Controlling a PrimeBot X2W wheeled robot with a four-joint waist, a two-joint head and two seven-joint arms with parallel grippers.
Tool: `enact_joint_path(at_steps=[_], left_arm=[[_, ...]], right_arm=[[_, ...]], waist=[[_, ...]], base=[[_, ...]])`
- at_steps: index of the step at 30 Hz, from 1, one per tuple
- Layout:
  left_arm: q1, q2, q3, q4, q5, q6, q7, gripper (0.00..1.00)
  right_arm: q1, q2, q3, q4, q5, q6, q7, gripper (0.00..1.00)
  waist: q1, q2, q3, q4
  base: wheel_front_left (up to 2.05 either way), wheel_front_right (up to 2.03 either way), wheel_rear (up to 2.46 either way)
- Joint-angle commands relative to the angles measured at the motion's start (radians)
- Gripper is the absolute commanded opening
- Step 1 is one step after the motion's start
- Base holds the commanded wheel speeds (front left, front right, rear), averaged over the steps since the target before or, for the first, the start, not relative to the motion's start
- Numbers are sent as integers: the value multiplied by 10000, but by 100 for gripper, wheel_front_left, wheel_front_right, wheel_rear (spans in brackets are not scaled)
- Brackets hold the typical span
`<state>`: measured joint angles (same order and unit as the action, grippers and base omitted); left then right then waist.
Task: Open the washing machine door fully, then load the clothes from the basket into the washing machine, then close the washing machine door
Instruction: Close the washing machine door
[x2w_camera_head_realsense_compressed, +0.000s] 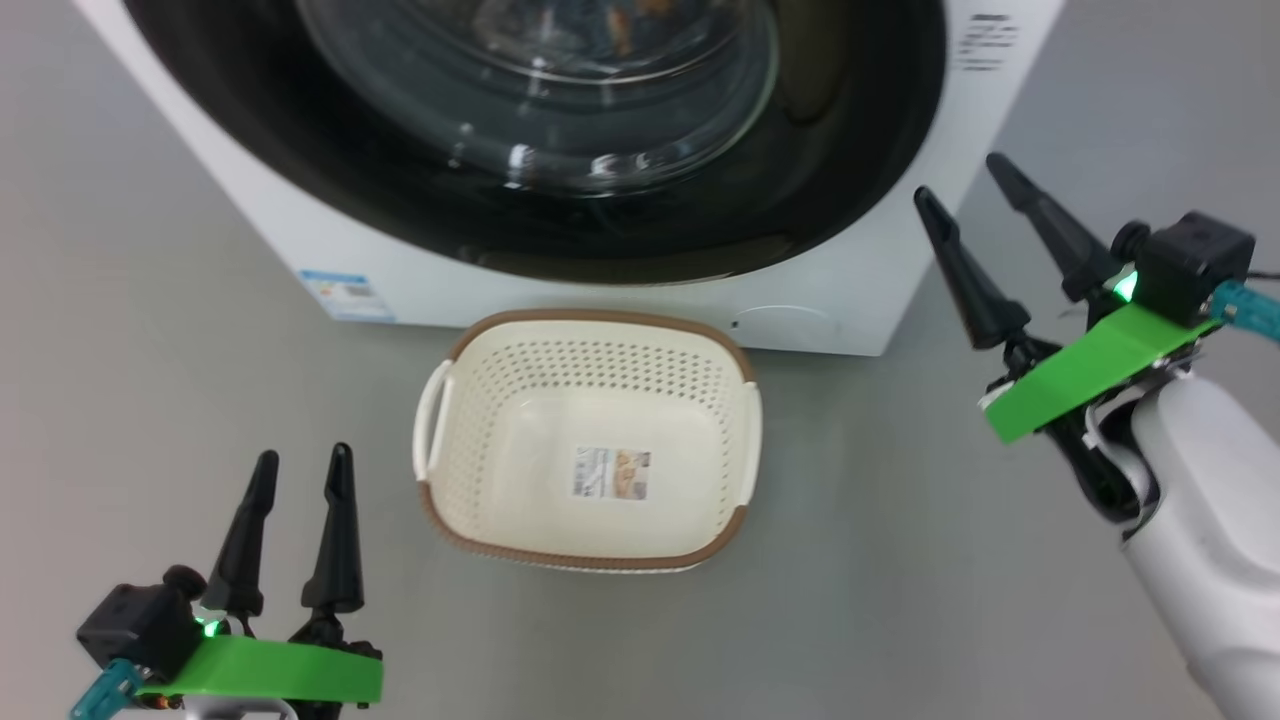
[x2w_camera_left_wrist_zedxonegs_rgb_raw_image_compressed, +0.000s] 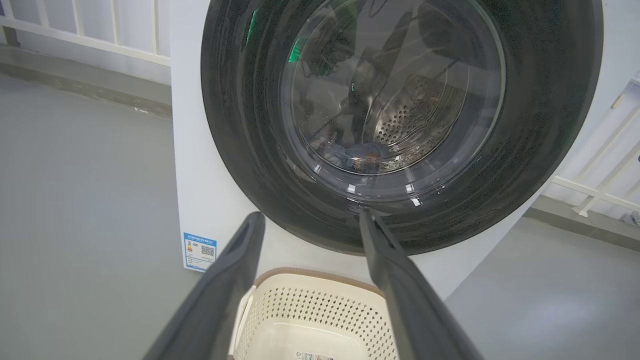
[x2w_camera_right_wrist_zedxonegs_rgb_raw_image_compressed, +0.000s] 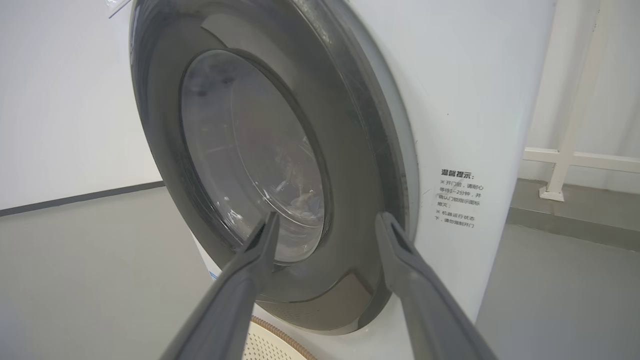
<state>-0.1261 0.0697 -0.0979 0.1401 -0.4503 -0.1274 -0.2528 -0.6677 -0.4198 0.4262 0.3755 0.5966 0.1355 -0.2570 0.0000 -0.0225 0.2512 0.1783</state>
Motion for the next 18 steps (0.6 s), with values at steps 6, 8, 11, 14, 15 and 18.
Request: enact_joint_path(at_steps=[6, 8, 11, 14, 15, 18], left_arm=[[87, 422, 383, -349, 140, -33, -90, 100], [103, 476, 405, -349, 171, -33, -90, 100], [98, 515, 484, -370, 229, -33, -90, 100], [141, 515, 550, -387, 270, -33, -90, 100], [161, 504, 559, -399, 229, -33, -90, 100], [277, 557, 453, -352, 5, -33, -90, 100]], right_arm=[[994, 361, -171, -780, -261, -48, -48, 100], [1215, 464, -282, -948, -317, -48, -48, 100], [1550, 582, -499, -1170, -396, -48, -48, 100], [1944, 709, -682, -1406, -454, -48, -48, 100], [2073, 755, -708, -1488, -480, -48, -48, 100], [2451, 894, -755, -1707, -556, -48, -48, 100]], waist=[[0, 0, -554, -1079], [0, 0, -612, -1272], [0, 0, -723, -1497], [0, 0, -856, -1676], [0, 0, -905, -1733], [0, 0, -1046, -1898]], base=[[0, 0, 0], [0, 0, 0], [0, 0, 0], [0, 0, 0], [0, 0, 0], [0, 0, 0]])
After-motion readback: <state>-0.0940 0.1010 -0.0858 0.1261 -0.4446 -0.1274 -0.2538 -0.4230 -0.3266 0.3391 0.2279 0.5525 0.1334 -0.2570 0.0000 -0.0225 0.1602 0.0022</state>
